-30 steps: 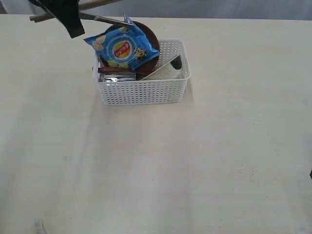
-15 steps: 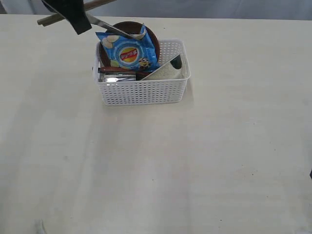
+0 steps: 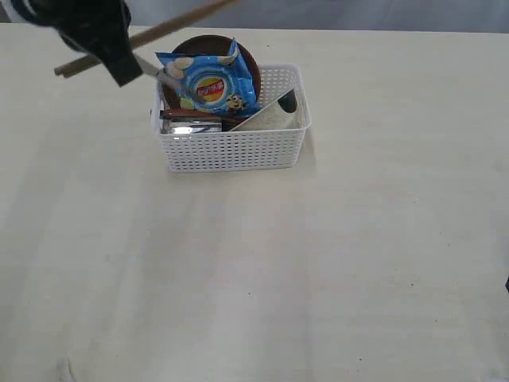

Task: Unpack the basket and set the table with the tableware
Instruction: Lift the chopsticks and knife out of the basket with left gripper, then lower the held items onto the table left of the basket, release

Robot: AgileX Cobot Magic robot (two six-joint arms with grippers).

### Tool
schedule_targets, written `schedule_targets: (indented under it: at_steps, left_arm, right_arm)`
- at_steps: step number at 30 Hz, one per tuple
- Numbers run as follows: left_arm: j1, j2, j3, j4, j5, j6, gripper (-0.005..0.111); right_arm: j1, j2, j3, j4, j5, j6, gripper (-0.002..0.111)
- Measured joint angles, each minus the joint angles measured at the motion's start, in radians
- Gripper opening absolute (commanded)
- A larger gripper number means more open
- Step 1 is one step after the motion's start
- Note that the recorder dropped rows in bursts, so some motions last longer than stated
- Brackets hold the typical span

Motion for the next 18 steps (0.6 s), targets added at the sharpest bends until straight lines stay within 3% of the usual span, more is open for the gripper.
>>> schedule_targets:
  at_steps: [6,12,18]
  left_arm:
    - [0.0,-0.12,0.185,0.023,-0.092,-0.035,0.0]
    - [0.0,-0.247,0.243,0.036,-0.166,-0.084,0.0]
    - [0.0,-0.34,0.325,0.295,-0.172,-0.342,0.0]
  right_arm:
    - [0.0,0.0,0.0,0.0,0.0,0.0,0.0]
    - [0.0,0.0,0.0,0.0,0.0,0.0,0.0]
    - [0.0,0.0,0.0,0.0,0.0,0.0,0.0]
